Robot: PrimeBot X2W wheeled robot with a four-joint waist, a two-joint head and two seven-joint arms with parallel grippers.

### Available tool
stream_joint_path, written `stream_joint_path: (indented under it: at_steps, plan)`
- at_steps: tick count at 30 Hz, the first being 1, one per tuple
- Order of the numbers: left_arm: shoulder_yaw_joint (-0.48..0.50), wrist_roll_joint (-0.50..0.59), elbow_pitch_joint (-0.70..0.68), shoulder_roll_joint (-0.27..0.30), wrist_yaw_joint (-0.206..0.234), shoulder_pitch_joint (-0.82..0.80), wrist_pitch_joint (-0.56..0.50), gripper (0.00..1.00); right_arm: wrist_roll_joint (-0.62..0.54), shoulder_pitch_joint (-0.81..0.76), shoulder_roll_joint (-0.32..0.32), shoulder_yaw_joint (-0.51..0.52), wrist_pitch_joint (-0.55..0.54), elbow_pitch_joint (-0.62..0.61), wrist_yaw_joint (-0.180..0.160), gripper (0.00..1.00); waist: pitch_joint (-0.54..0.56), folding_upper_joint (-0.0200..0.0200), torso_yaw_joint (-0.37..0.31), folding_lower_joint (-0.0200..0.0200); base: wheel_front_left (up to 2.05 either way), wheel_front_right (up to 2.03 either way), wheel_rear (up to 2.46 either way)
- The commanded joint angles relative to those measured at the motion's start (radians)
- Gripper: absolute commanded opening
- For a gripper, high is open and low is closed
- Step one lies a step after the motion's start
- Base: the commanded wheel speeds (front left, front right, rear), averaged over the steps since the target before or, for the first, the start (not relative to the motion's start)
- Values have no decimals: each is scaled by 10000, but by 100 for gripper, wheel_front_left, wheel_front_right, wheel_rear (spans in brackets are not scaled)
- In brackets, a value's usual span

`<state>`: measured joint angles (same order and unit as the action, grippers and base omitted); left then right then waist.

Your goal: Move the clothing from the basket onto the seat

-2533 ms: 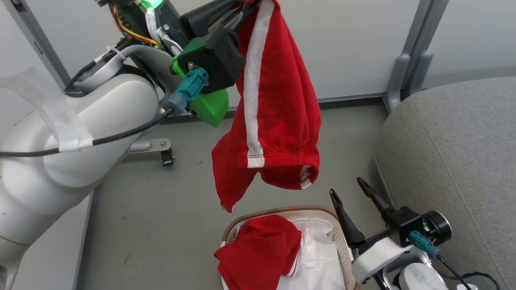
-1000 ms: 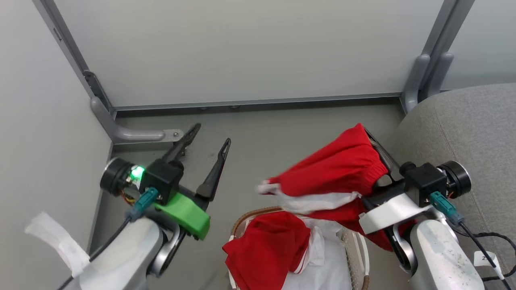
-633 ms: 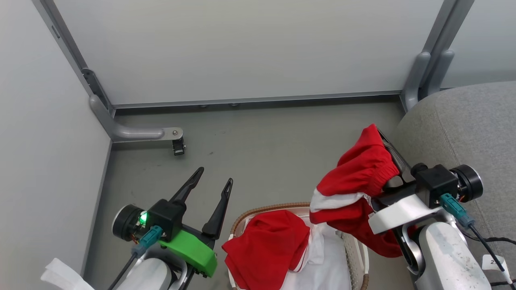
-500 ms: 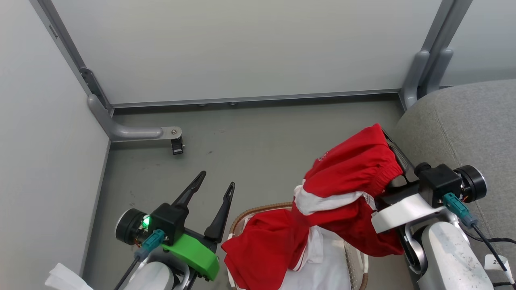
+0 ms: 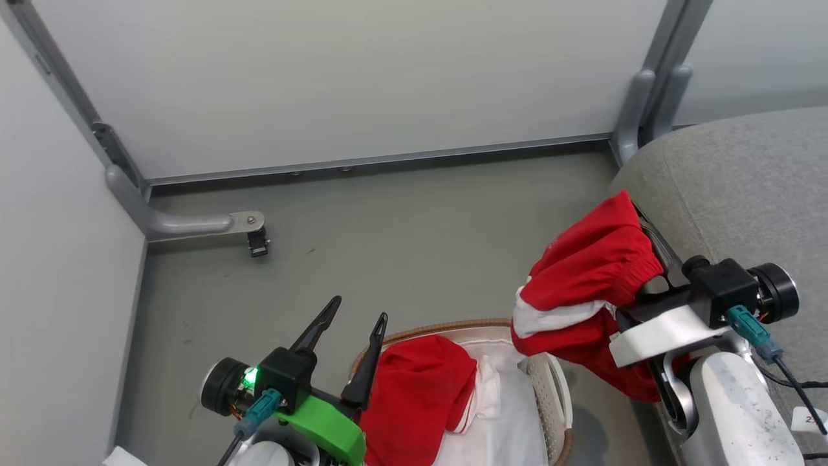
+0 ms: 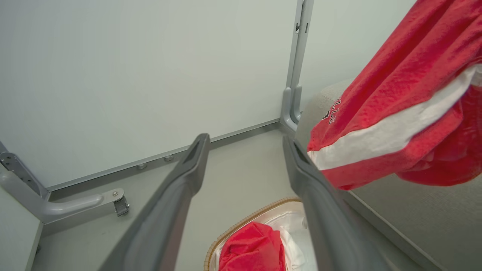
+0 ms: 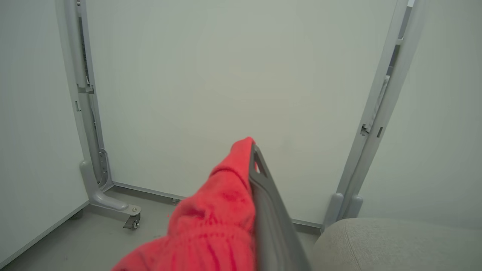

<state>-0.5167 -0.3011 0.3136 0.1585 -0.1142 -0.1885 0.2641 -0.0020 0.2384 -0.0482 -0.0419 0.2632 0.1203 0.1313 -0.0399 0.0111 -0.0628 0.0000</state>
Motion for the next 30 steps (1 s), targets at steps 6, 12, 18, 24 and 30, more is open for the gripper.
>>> stream_joint_path:
  at_steps: [6,12,18,24,30]
  plan:
    - [163,369,-117,-260,-128,206,5,100,-126,-140,-37,286,24,-216,-10,0,-361,-111,-1840,0,0,0,0]
    - [261,547,-250,-277,-164,-83,7,100,-59,-251,-39,285,24,-122,-13,0,-856,-111,-3393,0,0,0,0]
    - [-92,575,-224,-161,-169,-313,7,100,245,-400,-26,520,24,-55,-12,0,-1179,-111,-4400,0,0,0,0]
    - [-460,474,-249,35,-172,-549,7,100,317,-363,-22,401,24,30,-12,0,-1449,-111,-4770,0,0,0,0]
    - [-722,390,-179,227,-173,-847,7,100,200,156,-33,-69,24,369,-12,0,-1804,-111,-4644,0,0,0,0]
